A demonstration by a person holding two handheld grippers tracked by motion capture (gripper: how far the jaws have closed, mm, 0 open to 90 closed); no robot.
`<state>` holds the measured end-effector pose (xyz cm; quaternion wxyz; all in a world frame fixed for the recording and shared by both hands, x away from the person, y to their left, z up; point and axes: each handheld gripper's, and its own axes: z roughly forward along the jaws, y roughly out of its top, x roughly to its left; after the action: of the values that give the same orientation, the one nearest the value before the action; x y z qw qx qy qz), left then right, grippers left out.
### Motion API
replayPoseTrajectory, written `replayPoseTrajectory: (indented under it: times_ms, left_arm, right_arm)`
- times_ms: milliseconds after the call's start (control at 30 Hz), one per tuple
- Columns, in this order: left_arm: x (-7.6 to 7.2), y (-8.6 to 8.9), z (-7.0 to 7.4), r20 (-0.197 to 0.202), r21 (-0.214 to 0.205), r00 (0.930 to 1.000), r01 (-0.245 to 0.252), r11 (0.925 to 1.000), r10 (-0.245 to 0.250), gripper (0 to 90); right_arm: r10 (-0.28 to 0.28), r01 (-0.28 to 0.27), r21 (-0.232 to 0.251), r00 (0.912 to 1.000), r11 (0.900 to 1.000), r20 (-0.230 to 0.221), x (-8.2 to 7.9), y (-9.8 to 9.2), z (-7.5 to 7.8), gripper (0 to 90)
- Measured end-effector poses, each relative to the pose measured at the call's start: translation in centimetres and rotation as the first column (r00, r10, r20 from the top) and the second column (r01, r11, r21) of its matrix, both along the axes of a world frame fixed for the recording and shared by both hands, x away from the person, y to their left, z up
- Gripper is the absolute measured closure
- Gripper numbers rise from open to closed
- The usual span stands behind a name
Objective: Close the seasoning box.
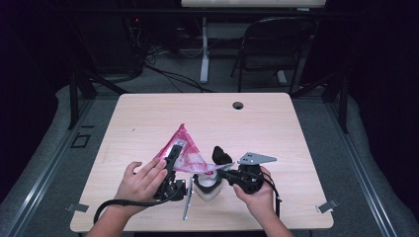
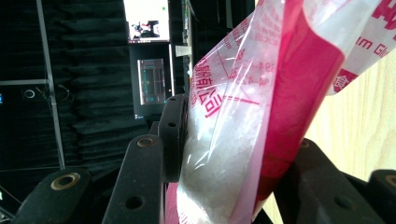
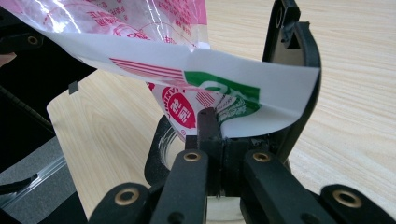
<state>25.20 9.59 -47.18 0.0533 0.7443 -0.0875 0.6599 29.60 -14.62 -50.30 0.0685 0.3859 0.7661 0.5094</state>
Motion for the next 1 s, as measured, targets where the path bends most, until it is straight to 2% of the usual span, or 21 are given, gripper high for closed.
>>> replayPoseTrajectory:
  times_ms: [1000]
  left_arm:
    - [-0.17, -0.89, 0.56, 0.013, 0.012, 0.9997, 0.022, 0.9997, -0.022, 64.7]
  right_arm:
    - [-0.007, 0.007, -0.001, 0.9999, 1.0, -0.015, 0.12, -0.18, -0.21, 89.7]
